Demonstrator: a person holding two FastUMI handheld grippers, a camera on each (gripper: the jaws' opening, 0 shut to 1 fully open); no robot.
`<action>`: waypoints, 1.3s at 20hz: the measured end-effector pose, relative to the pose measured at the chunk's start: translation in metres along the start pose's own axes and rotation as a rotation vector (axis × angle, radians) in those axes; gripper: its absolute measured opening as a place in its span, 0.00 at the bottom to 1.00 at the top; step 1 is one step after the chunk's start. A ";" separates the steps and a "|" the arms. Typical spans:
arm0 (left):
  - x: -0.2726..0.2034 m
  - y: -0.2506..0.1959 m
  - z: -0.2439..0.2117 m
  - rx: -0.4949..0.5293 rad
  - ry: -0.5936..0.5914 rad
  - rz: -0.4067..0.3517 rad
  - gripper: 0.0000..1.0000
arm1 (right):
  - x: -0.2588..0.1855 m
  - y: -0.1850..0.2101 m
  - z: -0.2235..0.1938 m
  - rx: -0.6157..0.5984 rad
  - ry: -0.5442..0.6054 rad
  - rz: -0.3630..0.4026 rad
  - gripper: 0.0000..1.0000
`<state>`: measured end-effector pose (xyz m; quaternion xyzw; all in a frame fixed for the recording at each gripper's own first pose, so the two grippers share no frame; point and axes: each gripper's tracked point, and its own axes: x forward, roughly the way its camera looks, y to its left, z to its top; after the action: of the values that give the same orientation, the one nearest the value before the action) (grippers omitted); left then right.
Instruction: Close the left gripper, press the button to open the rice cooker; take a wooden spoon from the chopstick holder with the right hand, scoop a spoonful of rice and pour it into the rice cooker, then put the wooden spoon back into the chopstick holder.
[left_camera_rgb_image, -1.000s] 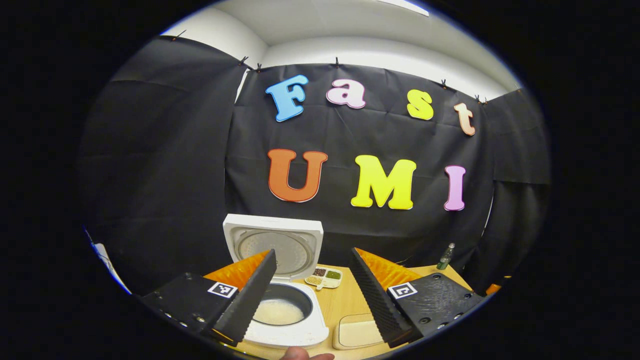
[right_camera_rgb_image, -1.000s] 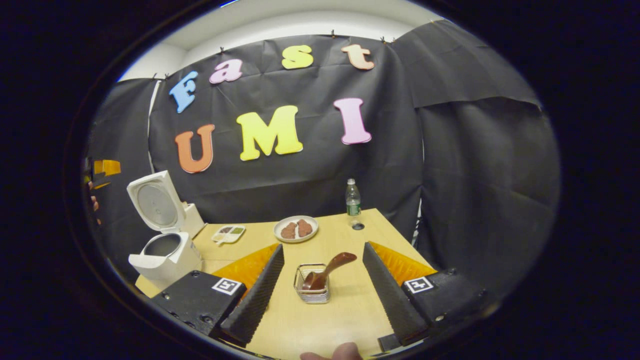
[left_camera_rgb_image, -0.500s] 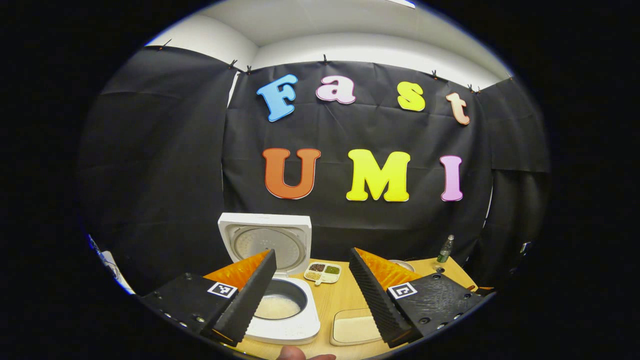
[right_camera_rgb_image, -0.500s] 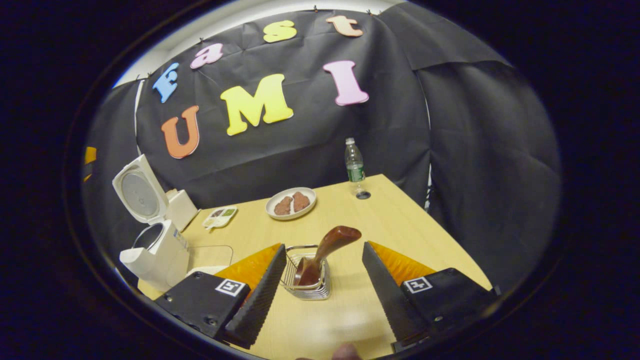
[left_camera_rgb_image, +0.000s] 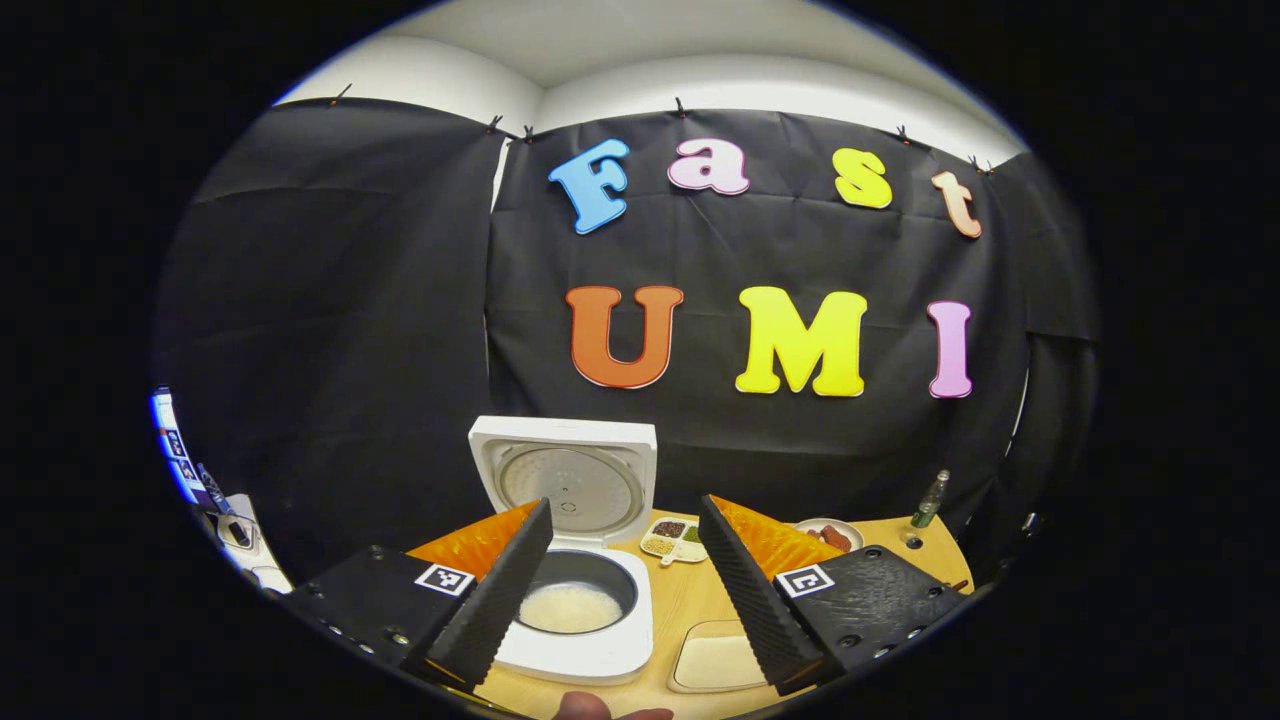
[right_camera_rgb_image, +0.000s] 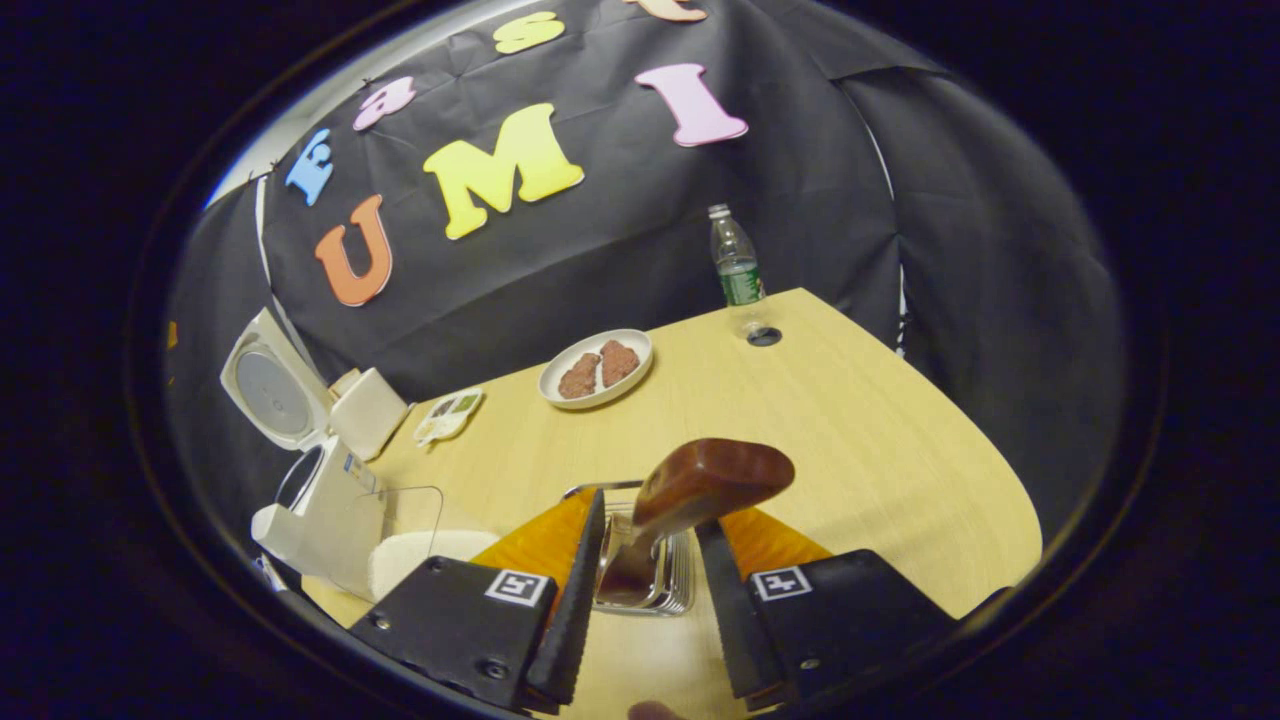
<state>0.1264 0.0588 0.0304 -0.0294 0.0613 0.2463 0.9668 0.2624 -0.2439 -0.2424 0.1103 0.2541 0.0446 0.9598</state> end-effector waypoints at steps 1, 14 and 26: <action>-0.002 0.004 -0.001 -0.004 0.003 0.012 0.95 | 0.002 0.003 0.000 -0.004 0.008 0.013 0.46; -0.016 0.072 -0.023 -0.006 -0.017 0.021 0.94 | -0.044 0.063 0.070 -0.159 -0.057 -0.043 0.16; -0.010 0.134 -0.017 0.038 -0.099 -0.093 0.94 | -0.036 0.233 0.016 -0.382 0.060 0.128 0.15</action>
<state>0.0519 0.1698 0.0111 -0.0016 0.0165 0.2012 0.9794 0.2319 -0.0252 -0.1568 -0.0592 0.2623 0.1560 0.9505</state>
